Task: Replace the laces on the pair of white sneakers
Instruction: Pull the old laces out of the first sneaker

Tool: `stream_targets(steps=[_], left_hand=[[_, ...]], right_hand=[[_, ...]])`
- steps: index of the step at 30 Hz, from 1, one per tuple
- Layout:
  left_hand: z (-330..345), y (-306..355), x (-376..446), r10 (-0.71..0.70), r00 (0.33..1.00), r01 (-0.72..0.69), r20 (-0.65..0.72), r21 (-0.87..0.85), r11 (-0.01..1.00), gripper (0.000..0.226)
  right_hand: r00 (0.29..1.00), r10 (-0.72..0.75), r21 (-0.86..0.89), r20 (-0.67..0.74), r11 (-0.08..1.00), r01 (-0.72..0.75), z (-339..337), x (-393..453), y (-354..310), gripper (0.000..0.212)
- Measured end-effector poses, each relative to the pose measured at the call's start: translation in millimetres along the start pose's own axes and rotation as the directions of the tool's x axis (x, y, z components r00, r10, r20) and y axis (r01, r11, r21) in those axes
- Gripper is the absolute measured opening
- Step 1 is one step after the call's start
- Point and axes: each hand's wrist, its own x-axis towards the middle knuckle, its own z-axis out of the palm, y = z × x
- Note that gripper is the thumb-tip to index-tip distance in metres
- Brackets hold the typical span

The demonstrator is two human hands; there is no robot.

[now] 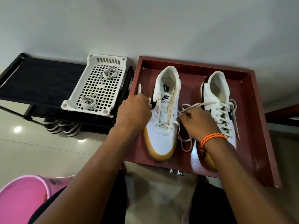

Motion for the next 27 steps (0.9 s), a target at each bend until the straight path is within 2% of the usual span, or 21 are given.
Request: stream_targets(steps=[2,4,7,9,11,13,15,17,22,25,27], left_hand=[[-4.9,3.6,-2.2,0.021,0.995,-0.021,-0.094,0.002,1.000,0.016],[-8.8,6.6,-2.1,0.012,0.987,-0.017,-0.163,-0.026,1.000,0.020],[-8.3,7.7,-0.9,0.008,0.987,-0.032,-0.161,-0.147,0.989,0.032],[-6.7,8.1,-2.1,0.025,0.995,-0.043,-0.097,-0.188,0.981,0.042],[-3.4,7.5,-3.7,0.032,0.998,-0.038,-0.051,-0.124,0.992,0.052],[-3.1,7.8,-3.6,0.026,0.999,-0.029,-0.044,-0.080,0.996,0.048],[-5.6,7.9,-1.9,0.028,0.999,-0.032,-0.032,-0.130,0.991,0.037],[-9.1,6.1,1.3,0.036,0.999,-0.038,-0.013,-0.199,0.979,0.028],[-10.8,-0.6,6.6,0.068,0.996,-0.045,0.054,-0.352,0.935,0.025],[-9.2,-2.0,7.8,0.075,0.996,-0.055,0.039,-0.380,0.923,0.023],[-9.0,-1.8,7.3,0.086,0.996,-0.069,0.028,-0.369,0.927,0.023]], right_hand=[[0.988,-0.077,-0.095,-0.134,0.993,0.064,1.2,-2.2,-2.0,0.026],[0.959,-0.149,-0.140,-0.240,0.983,0.117,0.5,-2.7,-5.1,0.023],[0.896,-0.265,-0.034,-0.356,0.962,0.271,-1.1,-3.0,-14.0,0.014],[0.869,-0.369,0.102,-0.330,0.901,0.421,0.7,-5.3,-20.6,0.012],[0.873,-0.433,0.124,-0.225,0.876,0.467,7.4,-11.0,-25.8,0.010],[0.885,-0.436,0.018,-0.161,0.896,0.444,15.8,-15.3,-27.4,0.009],[0.900,-0.413,-0.061,-0.136,0.911,0.409,21.6,-18.2,-29.2,0.009],[0.906,-0.404,-0.055,-0.126,0.915,0.400,23.5,-19.7,-30.6,0.014],[0.892,-0.451,-0.082,-0.033,0.890,0.448,27.5,-18.8,-28.6,0.017],[0.900,-0.436,-0.060,-0.029,0.899,0.434,30.5,-17.4,-29.7,0.014],[0.922,-0.386,0.025,-0.026,0.922,0.387,31.2,-15.2,-28.3,0.010]])
